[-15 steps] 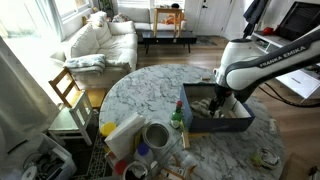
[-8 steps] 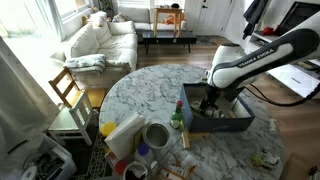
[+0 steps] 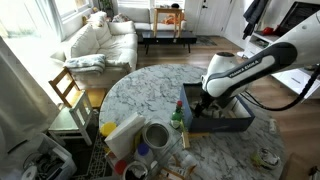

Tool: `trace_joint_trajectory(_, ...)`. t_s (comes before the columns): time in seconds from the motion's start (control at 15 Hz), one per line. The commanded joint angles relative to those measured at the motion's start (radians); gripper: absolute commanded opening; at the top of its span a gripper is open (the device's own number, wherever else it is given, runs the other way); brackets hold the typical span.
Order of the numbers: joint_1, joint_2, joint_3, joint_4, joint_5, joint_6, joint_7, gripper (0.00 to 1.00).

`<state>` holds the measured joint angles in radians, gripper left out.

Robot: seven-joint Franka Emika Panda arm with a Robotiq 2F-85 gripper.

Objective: Pick up the striped towel from the blue box and put it on the table, unfold the striped towel, pick up the wooden blocks from the striped towel and put them on the table one by one

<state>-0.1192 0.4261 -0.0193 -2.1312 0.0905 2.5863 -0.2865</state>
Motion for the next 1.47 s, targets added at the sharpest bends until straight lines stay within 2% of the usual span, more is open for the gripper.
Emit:
trace_joint_trajectory(0.0,-0.016,0.044,0.020,0.019,0.002,0.015,0.008,0.73)
trace_joint_trajectory(0.4,-0.012,0.049,0.014,0.043,-0.008,-0.009,0.026,0.27)
trace_joint_trajectory(0.53,-0.012,0.040,0.011,0.051,-0.010,-0.034,0.033,0.19)
trace_joint_trajectory(0.93,0.001,0.009,-0.008,0.080,-0.048,-0.138,0.050,0.16)
trace_joint_trajectory(1.07,0.020,-0.014,-0.035,0.101,-0.102,-0.202,0.084,0.16)
trace_joint_trajectory(1.4,0.009,-0.078,-0.026,0.190,-0.142,-0.418,0.052,0.16)
